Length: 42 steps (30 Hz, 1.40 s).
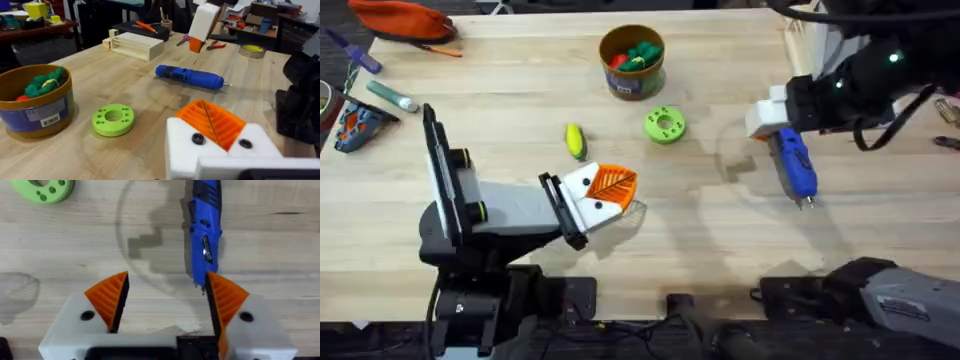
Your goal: Pick up the gripper from the table and insert it into the empty holder that is missing its gripper. Then pick up a screw, insert it into the mounting hole, and use the screwdriver to tighten it. Finally, clean up the table by picking up the vegetable and placing it into the bucket.
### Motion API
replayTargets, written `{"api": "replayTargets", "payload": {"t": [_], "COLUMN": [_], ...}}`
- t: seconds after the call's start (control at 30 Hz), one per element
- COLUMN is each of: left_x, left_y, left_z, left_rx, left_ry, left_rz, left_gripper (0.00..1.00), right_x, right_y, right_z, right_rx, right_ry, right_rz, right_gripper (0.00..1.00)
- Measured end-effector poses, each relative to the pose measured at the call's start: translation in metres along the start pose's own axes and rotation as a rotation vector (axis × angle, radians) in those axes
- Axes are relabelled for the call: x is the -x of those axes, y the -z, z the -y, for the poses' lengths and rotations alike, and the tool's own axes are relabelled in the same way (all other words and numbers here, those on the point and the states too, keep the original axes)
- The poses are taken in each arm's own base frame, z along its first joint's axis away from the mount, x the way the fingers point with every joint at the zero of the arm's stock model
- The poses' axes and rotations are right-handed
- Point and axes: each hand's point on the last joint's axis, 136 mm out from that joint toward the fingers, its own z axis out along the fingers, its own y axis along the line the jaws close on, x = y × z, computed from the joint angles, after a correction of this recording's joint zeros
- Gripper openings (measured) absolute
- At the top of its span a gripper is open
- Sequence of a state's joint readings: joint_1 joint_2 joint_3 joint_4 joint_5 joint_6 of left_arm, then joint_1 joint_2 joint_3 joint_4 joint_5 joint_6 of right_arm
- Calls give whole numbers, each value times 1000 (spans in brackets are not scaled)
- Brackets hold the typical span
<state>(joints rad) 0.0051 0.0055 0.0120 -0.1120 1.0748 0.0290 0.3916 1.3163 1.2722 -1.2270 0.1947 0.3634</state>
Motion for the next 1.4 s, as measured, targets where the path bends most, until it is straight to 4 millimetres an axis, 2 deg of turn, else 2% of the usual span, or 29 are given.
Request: {"api": "replayTargets", "payload": {"t": [0.3,0.47,0.57,0.67,0.93,1.2,1.4], "left_x": [0,0,0,0,0,0,0], "left_y": [0,0,0,0,0,0,0], "left_z": [0,0,0,0,0,0,0], "left_rx": [0,0,0,0,0,0,0], "left_ry": [0,0,0,0,0,0,0], "left_rz": [0,0,0,0,0,0,0], "left_gripper": [16,16,16,16,16,16,16], "right_x": [2,7,12,17,29,28,30], "right_y": [0,-4,-8,-20,-59,-101,-114], "right_z": [6,34,49,53,48,49,57], "right_rx": [-15,-48,-66,-74,-91,-78,-38], "right_ry": [-16,-124,-169,-163,-76,-5,10], "right_rz": [4,-3,0,-8,-78,-195,-219], "right_gripper": [863,868,928,987,990,991,991]}}
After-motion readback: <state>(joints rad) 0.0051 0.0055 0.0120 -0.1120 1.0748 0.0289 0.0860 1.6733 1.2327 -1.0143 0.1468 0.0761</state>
